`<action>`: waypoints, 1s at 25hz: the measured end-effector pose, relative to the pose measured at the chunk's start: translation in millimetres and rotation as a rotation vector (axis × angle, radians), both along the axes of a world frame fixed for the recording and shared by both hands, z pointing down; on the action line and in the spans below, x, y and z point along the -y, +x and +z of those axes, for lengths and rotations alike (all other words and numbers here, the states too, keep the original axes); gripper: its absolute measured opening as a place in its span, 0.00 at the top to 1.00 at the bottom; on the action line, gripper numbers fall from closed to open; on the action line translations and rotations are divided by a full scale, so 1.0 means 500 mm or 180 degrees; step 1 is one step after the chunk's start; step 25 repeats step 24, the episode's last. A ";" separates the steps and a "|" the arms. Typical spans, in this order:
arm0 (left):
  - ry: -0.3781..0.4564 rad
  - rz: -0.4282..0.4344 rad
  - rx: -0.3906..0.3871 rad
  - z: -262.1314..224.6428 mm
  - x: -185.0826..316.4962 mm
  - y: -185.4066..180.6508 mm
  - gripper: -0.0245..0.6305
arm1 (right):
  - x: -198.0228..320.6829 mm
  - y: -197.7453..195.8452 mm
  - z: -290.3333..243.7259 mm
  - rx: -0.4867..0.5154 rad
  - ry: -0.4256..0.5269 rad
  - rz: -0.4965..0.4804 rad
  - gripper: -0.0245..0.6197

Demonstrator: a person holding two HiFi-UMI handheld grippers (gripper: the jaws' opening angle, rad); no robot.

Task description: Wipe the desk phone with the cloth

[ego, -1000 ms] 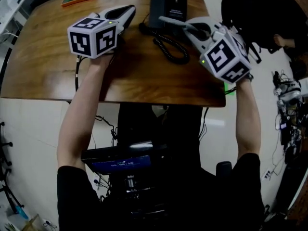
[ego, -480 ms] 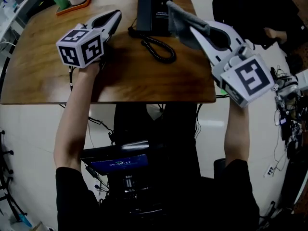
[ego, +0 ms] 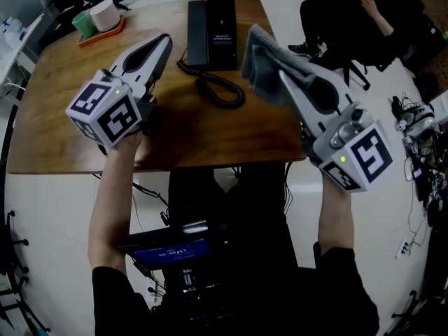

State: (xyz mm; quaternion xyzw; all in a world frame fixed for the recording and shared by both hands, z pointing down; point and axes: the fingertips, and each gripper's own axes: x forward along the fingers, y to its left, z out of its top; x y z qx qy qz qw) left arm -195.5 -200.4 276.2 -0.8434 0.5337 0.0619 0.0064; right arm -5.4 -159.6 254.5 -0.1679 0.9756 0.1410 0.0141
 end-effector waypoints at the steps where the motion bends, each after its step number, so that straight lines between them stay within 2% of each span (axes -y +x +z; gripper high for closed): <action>1: 0.0033 0.0044 -0.0015 -0.010 -0.012 0.011 0.98 | -0.009 0.002 -0.007 0.0049 -0.0002 -0.0039 0.93; 5: 0.0108 0.0075 -0.0104 -0.038 -0.068 0.034 0.98 | -0.039 0.002 -0.042 0.0159 0.0209 -0.0194 0.93; 8: 0.0183 0.0074 -0.0140 -0.049 -0.097 0.035 0.98 | -0.059 -0.010 -0.048 0.0175 0.0229 -0.0290 0.93; 18: 0.0335 0.0264 -0.0058 -0.070 -0.121 0.127 0.98 | -0.074 0.028 -0.049 0.0251 0.0175 -0.0281 0.93; 25: 0.0375 0.0316 0.0002 -0.089 -0.128 0.147 0.98 | -0.086 0.028 -0.070 0.0236 0.0276 -0.0282 0.93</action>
